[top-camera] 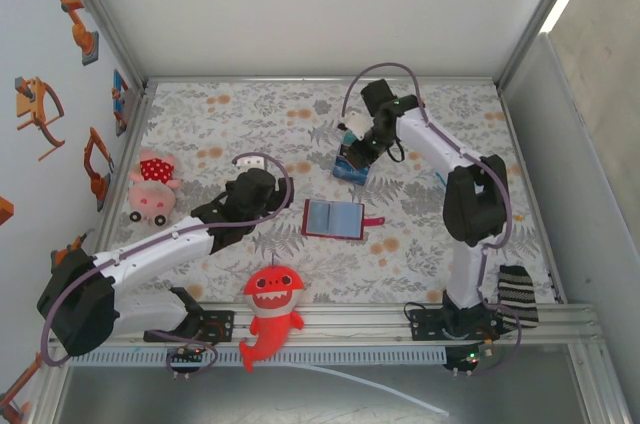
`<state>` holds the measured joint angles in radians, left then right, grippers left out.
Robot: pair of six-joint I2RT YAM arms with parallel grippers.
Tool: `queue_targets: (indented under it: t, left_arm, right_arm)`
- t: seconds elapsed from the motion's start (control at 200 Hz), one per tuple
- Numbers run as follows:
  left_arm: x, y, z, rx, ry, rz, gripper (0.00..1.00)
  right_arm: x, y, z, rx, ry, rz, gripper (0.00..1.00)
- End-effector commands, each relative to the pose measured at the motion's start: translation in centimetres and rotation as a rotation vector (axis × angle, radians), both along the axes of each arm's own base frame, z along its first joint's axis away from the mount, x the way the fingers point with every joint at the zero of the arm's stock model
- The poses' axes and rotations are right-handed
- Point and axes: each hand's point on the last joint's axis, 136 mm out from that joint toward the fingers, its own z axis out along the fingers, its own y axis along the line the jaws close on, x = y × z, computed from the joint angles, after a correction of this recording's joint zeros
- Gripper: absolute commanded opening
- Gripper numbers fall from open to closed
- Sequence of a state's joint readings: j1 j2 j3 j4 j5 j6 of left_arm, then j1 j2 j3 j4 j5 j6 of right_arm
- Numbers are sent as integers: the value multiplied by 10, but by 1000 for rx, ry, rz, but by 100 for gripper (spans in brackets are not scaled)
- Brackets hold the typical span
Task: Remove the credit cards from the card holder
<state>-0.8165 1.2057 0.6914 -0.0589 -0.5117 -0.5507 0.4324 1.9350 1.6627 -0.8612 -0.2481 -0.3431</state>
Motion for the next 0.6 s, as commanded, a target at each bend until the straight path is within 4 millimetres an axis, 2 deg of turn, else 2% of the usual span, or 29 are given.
queue_targets:
  t: [0.0,0.17,0.305,0.426,0.596]
  left_arm:
    - [3,11,6,-23,-31,56,97]
    - [3,27,5,-48,-45,126,97]
    - [1,46,2,-72,-49,210,97]
    - [-1,64,-1,-99,-52,280,97]
    - [-6,89,-5,-143,-57,375,97]
  right_arm:
    - [-2,4,32,108,-31,-117,45]
    - [-19,10,48,175,-58,-219,48]
    - [-44,18,48,136,-99,-282,51]
    - [-67,29,38,88,-116,-329,53]
    - [-97,48,4,18,-66,-376,55]
